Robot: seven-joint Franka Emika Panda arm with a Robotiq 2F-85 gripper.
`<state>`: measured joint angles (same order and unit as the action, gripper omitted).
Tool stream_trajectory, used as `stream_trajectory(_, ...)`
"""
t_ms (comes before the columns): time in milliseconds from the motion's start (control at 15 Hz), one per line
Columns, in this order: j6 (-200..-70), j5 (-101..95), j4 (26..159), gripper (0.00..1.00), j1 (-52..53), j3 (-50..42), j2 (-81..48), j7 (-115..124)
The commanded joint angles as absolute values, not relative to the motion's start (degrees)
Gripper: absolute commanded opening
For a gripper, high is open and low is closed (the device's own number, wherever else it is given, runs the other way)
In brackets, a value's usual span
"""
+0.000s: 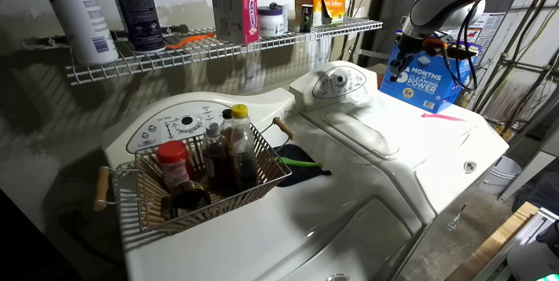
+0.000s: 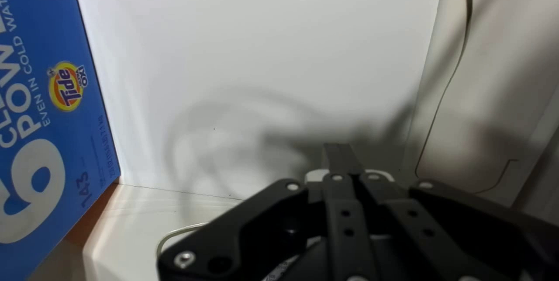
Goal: Press a button on the washing machine
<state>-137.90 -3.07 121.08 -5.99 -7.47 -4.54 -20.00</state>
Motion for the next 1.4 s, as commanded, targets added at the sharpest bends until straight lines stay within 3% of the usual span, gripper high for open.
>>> stream_trajectory(0, -138.6, -2.8, 118.9, 0.0, -6.7, -6.9, -6.7, -20.9)
stream_trajectory(1333, -142.4, -2.3, 92.2, 0.0, -12.7, -3.7, -30.9, -25.7)
